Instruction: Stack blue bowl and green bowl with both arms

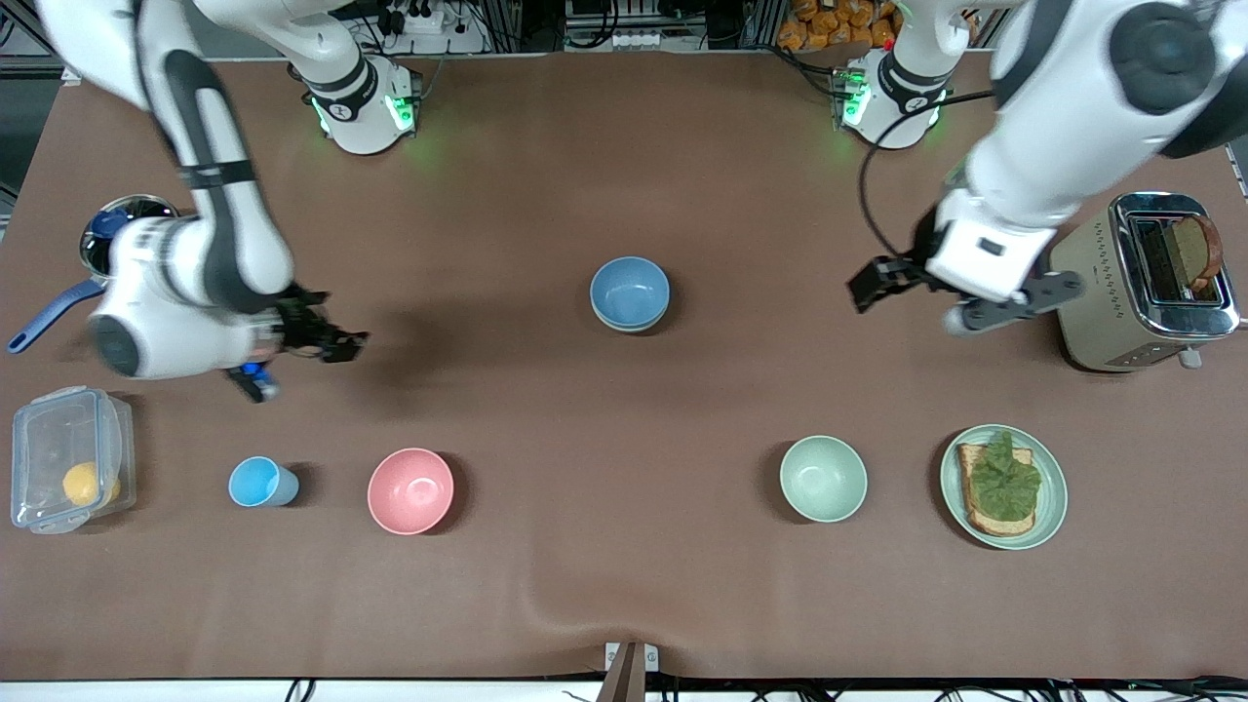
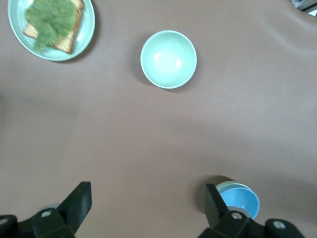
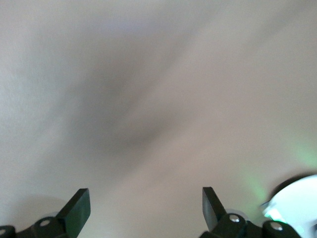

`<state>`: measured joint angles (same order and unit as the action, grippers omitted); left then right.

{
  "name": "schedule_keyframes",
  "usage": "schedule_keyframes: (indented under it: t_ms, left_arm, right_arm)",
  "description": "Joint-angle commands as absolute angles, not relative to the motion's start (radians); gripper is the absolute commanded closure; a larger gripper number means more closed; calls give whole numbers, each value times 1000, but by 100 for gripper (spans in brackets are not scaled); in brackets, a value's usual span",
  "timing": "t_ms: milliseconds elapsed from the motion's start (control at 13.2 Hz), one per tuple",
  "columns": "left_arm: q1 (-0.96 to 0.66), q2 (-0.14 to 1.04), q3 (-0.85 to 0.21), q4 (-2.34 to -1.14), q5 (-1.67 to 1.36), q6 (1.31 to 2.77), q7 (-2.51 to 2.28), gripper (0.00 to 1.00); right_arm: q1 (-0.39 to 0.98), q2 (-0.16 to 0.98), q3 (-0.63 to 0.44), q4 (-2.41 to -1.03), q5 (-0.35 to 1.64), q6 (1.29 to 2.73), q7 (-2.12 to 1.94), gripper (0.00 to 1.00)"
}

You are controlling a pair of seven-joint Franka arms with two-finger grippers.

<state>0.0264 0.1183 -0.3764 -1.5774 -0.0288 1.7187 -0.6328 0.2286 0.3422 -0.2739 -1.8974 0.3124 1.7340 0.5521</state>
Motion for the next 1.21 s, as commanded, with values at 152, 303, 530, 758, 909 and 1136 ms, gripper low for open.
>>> schedule_keyframes:
  t_ms: [152, 303, 530, 758, 909, 1136]
  left_arm:
    - [34, 87, -258, -1531, -21, 1597, -399, 0]
    - [32, 77, -194, -1522, -32, 1588, -289, 0]
    - [26, 49, -155, -1529, -61, 1586, -204, 0]
    - [-3, 35, -134, -1529, -35, 1575, -212, 0]
    - [-5, 35, -135, -1526, 12, 1575, -204, 0]
    - [-3, 34, -135, -1522, 8, 1572, -204, 0]
  right_arm:
    - [126, 302, -256, -1726, 76, 1649, 247, 0]
    - [56, 250, -252, -1706, 78, 1666, -51, 0]
    - [15, 166, -215, -1706, 71, 1721, -202, 0]
    - [12, 45, -175, -1707, 58, 1715, -207, 0]
    - [18, -36, -111, -1723, 60, 1706, -181, 0]
    - [66, -66, -97, -1729, 61, 1713, -104, 0]
